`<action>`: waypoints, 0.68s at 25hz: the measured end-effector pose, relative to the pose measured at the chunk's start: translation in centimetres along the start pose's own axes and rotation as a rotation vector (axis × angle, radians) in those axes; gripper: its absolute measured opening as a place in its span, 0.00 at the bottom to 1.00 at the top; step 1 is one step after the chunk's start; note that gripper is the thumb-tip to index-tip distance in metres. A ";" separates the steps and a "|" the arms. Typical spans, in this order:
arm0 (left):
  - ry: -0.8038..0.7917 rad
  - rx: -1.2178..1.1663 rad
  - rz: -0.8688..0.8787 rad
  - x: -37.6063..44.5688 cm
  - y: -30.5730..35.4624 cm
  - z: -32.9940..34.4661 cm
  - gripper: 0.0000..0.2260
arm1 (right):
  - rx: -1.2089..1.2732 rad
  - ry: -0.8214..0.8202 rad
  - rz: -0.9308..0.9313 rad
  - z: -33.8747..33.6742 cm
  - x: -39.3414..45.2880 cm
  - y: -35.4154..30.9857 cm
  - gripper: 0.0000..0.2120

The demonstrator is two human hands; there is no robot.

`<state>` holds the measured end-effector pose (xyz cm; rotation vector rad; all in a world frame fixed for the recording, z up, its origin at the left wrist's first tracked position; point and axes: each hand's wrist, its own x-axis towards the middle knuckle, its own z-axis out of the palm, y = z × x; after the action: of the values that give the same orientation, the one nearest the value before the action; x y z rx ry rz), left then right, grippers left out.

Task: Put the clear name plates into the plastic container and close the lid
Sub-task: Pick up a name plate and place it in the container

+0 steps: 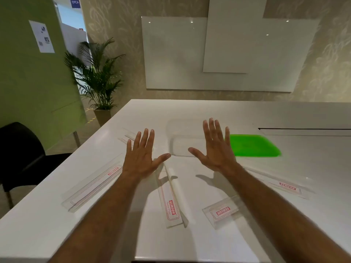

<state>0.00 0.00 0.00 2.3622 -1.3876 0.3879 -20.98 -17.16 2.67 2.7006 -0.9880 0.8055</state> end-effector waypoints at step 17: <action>-0.116 -0.356 0.413 -2.7 -1.1 -0.4 0.16 | 0.294 -0.498 -0.062 -4.5 -6.5 -10.1 0.20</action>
<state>-0.32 2.77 -1.01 1.8354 -1.8311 0.0963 -20.66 -4.39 3.38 3.2614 -0.9212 0.2797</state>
